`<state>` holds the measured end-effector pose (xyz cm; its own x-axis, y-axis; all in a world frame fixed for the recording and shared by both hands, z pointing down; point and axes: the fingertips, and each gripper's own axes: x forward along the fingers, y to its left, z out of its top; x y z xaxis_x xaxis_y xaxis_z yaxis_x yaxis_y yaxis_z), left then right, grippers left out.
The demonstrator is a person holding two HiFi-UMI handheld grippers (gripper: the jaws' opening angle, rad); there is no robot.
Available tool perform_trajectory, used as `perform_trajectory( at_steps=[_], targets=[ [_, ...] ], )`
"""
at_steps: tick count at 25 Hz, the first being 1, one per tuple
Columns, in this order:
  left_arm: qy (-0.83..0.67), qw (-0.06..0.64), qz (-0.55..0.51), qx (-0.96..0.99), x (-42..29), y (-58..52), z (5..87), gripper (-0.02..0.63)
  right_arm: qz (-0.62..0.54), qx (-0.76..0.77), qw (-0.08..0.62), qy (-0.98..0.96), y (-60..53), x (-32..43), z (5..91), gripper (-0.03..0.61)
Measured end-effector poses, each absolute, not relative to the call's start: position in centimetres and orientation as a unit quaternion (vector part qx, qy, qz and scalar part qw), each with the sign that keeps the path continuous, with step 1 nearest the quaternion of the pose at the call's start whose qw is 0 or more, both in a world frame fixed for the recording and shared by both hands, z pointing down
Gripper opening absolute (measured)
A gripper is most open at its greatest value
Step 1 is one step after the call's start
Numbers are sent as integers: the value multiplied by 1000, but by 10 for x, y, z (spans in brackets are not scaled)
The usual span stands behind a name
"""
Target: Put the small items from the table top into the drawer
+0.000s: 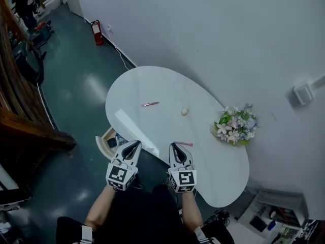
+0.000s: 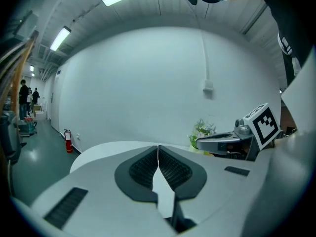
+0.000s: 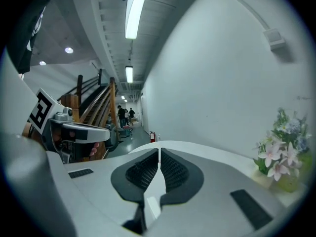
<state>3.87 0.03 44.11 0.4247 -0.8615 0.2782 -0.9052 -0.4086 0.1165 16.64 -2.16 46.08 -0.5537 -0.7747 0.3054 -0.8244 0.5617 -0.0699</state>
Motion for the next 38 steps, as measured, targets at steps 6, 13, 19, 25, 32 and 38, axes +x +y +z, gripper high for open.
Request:
perform_trajectory(
  at_steps=[6, 13, 19, 25, 32, 38],
  targets=[
    [-488, 145, 103, 854, 78, -10, 466, 20, 124, 494, 135, -850, -24, 212, 482, 40],
    [-454, 162, 123, 867, 119, -18, 500, 20, 152, 525, 155, -823, -24, 259, 517, 40],
    [-432, 173, 146, 873, 145, -27, 527, 20, 168, 535, 168, -811, -27, 282, 540, 40],
    [-406, 175, 165, 882, 175, -36, 548, 20, 186, 545, 172, -799, -25, 305, 556, 40],
    [-369, 182, 201, 889, 208, -43, 579, 21, 204, 559, 174, -785, -18, 334, 571, 40],
    [-323, 172, 243, 899, 242, -44, 605, 23, 225, 574, 173, -768, -7, 364, 583, 40]
  ],
)
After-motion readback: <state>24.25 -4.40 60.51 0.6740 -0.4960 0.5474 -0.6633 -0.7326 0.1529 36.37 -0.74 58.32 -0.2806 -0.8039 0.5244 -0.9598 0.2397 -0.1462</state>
